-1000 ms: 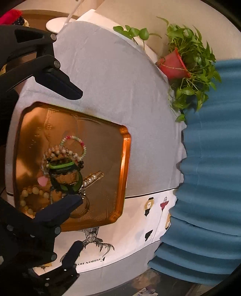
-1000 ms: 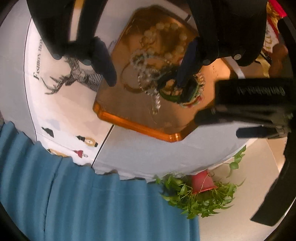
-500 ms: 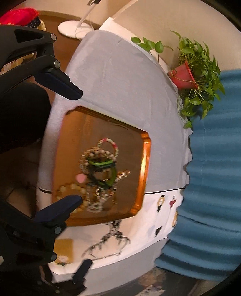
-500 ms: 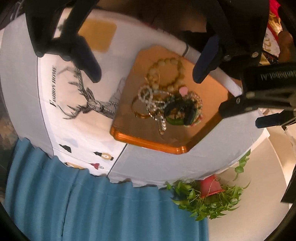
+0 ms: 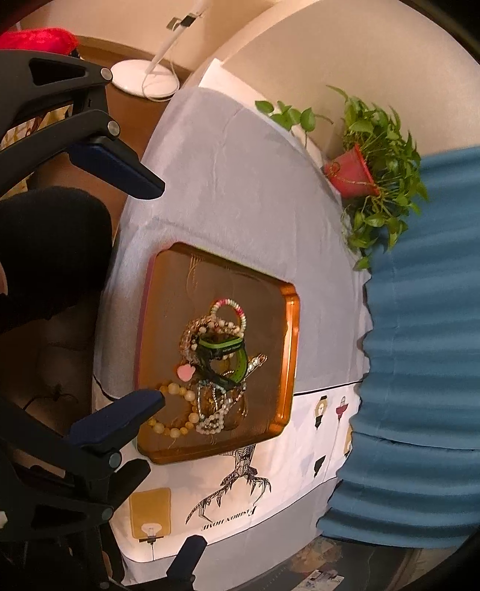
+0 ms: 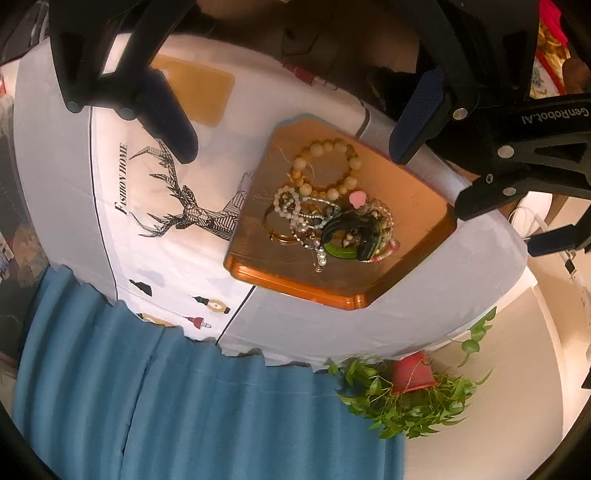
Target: Organize jewelry
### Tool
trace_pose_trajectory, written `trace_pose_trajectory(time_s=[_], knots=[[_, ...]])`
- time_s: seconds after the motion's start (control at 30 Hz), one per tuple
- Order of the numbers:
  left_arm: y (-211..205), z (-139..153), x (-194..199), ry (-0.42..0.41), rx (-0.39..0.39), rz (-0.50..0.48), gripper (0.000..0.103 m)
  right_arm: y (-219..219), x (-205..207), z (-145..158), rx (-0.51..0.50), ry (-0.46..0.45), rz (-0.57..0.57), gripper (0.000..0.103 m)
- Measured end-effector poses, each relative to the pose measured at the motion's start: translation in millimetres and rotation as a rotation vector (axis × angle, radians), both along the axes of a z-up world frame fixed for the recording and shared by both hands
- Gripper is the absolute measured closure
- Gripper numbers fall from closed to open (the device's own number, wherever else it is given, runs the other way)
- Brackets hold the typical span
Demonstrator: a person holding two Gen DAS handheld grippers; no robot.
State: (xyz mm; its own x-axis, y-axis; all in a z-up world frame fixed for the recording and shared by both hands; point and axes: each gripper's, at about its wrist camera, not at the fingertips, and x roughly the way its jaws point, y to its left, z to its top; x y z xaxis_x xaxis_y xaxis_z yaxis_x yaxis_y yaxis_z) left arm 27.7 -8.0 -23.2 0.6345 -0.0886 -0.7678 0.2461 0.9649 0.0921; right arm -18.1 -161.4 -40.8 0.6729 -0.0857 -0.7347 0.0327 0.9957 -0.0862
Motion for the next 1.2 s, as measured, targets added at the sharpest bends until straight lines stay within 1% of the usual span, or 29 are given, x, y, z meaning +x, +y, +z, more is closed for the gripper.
trace_pose_trajectory(time_s=[0.17,0.33,0.67,1.2], knots=[[0.7,5.4,-1.7,-0.015,-0.018,-0.008,0.001,-0.4,-2.9,1.2,-0.007,-0.005,-0.014,0.000],[-3.4,7.0,-1.4,-0.020,-0.011,-0.016,0.001,-5.9,-5.9,5.1,-0.016,-0.015,-0.027,0.000],[-7.4,7.9,-4.6,-0.033,-0.002,-0.029,0.001,-5.8,-6.4,3.8,-0.038,-0.004,-0.029,0.000],[-7.9,8.2,-5.0,-0.036,0.000,-0.026,0.001,-6.0,-5.6,3.2,-0.033,-0.008,-0.041,0.000]])
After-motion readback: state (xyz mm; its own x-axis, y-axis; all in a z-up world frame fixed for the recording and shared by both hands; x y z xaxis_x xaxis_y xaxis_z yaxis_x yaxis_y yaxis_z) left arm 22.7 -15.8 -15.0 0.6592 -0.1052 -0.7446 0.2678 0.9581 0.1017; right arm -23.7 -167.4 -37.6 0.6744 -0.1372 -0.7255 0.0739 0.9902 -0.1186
